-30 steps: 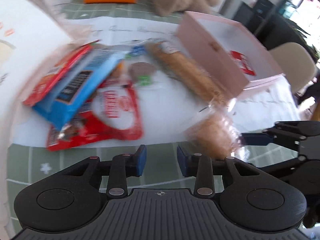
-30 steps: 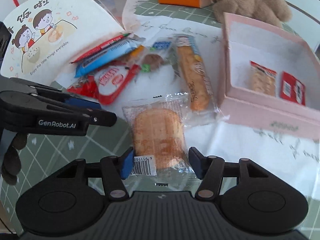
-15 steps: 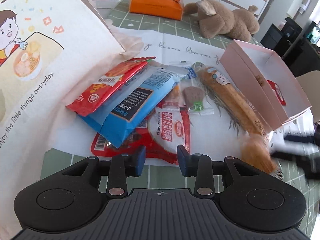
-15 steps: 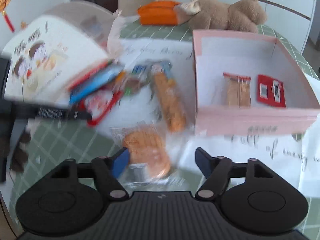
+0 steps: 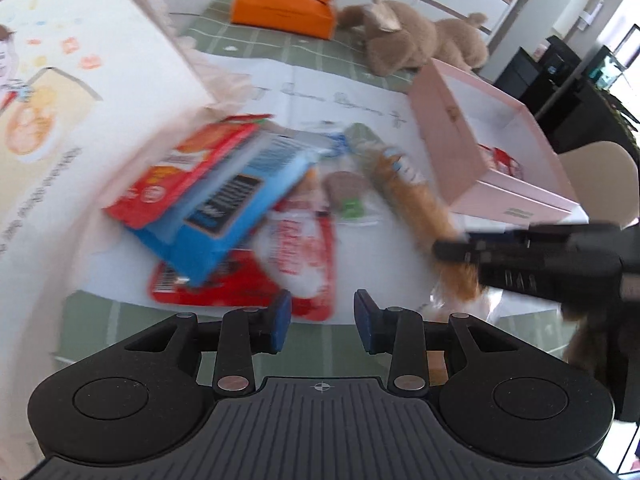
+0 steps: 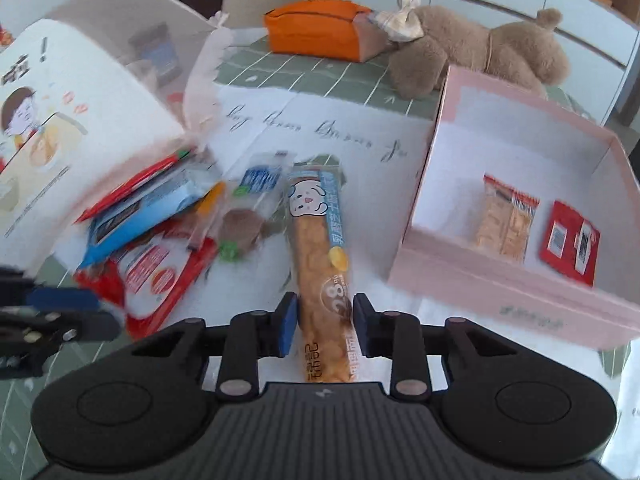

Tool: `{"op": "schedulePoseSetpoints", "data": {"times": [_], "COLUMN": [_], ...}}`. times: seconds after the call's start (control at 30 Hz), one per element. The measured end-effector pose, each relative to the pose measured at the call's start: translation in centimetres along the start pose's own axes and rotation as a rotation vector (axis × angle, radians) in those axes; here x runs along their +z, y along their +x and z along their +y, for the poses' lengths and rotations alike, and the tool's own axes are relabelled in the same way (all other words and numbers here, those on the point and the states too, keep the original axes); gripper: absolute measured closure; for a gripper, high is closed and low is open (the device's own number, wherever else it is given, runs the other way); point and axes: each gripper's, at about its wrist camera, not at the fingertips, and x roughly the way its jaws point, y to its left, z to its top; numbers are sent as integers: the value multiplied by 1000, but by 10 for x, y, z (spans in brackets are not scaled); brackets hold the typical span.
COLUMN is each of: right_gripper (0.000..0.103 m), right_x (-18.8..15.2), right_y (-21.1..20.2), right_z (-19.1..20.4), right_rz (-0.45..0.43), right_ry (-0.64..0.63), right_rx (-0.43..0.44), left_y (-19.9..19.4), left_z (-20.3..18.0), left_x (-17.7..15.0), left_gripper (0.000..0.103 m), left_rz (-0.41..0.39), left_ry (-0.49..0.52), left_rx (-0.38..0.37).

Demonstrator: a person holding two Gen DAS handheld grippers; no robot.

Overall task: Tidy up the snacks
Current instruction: 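Grasp the round bread cake with the left gripper while the right grasps the long bread stick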

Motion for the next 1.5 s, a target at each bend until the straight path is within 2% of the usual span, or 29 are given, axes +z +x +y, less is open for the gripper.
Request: {"op": "schedulePoseSetpoints", "data": {"times": [0.07,0.17,0.3,0.43,0.5,0.63,0.73,0.83,0.93,1.03,1.1,1.4,1.5], "right_gripper": [74,74,73,60,59,52,46,41,34,31,31,31,31], "right_x": [-11,-32,-56,-76,-83,-91,-96,-97,-98,-97,-98,-102,-96], "right_y": [-8,-23,-43,-54,-54,-53,-52,-51,-50,-48,-47,-47,-46], "right_z": [-6,-16,-39,-57,-66,-73,-73,-72,-68,-62,-60,-54,-49], "right_rz": [27,37,53,47,53,63,66,57,57,58,55,47,56], "right_ry": [17,7,26,44,73,100,88,75,65,52,51,55,13], "right_rx": [40,19,-17,-30,-32,-28,-36,-44,-52,-71,-80,-126,-119], "left_y": [6,16,15,19,20,16,8,4,8,11,14,20,18], "left_z": [-15,-49,-88,-113,-120,-122,-123,-129,-137,-141,-138,-102,-91], "left_x": [-1,-8,-18,-28,-30,-32,-33,-38,-50,-57,-53,-27,-24], "left_gripper": [64,64,64,64,64,64,64,63,63,60,59,57,56], "left_rz": [21,84,99,106,99,105,98,130,157,126,105,6,-4], "left_ry": [11,71,165,271,301,309,320,362,447,502,486,287,235], "left_rx": [-25,-49,3,57,81,85,46,0,16,55,61,129,128]}}
